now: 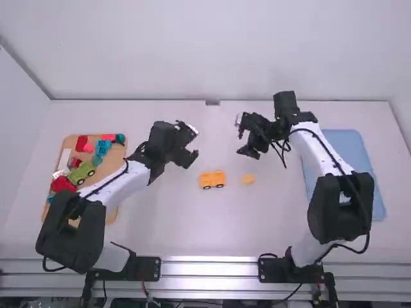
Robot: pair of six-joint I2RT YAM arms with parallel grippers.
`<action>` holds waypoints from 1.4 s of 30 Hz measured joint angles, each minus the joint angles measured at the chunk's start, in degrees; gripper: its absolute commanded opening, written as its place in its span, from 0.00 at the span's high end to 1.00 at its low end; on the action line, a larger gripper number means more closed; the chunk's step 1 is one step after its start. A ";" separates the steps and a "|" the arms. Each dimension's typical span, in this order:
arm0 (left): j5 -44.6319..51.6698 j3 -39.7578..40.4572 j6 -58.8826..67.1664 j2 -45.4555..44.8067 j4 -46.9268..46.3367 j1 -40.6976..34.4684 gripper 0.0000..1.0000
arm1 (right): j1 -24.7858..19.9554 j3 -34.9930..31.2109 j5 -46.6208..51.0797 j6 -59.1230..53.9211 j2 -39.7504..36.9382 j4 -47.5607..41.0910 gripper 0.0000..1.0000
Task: Assemble lego blocks to make yellow taxi
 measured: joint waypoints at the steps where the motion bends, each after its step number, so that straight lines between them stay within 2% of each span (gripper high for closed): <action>1: 2.82 0.00 2.34 0.00 -1.05 0.00 0.01 | -0.55 -1.16 -0.72 0.04 0.00 0.48 0.02; 6: 16.76 0.00 17.75 0.00 -8.09 0.00 0.01 | -0.70 -8.09 -2.84 -6.67 0.00 3.34 0.02; 10: 24.57 0.00 27.41 0.00 -8.48 0.04 0.01 | -0.98 -10.78 -3.80 -10.64 0.00 8.39 0.02; 16: 33.62 0.00 32.87 0.31 -10.03 1.25 0.01 | -3.72 -12.59 -9.16 -14.01 0.07 2.69 0.02; 21: 41.79 0.02 34.18 5.92 -6.12 1.29 0.01 | -6.71 -16.48 -15.34 -18.51 2.49 5.55 0.01; 24: 43.95 0.00 34.12 9.94 -2.03 1.29 0.01 | -8.83 -16.41 -16.11 -19.65 3.13 5.79 0.01; 28: 45.09 0.00 34.12 11.26 -0.94 1.29 0.01 | -10.84 -15.19 -16.63 -21.22 3.13 0.09 0.01; 31: 45.72 0.00 34.10 11.26 -0.57 1.29 0.01 | -11.26 -15.45 -16.55 -26.62 3.67 -4.28 0.02; 36: 46.03 0.00 34.10 11.26 -0.11 1.29 0.01 | -10.49 -15.93 -15.45 -32.57 10.93 -0.15 0.02; 41: 46.05 0.00 31.91 11.26 3.30 1.29 0.01 | -11.34 -12.68 -14.67 -34.62 15.28 -6.47 0.00; 42: 46.03 0.00 30.75 11.26 4.07 1.29 0.01 | -11.47 -11.96 -14.75 -36.17 16.33 -7.06 0.02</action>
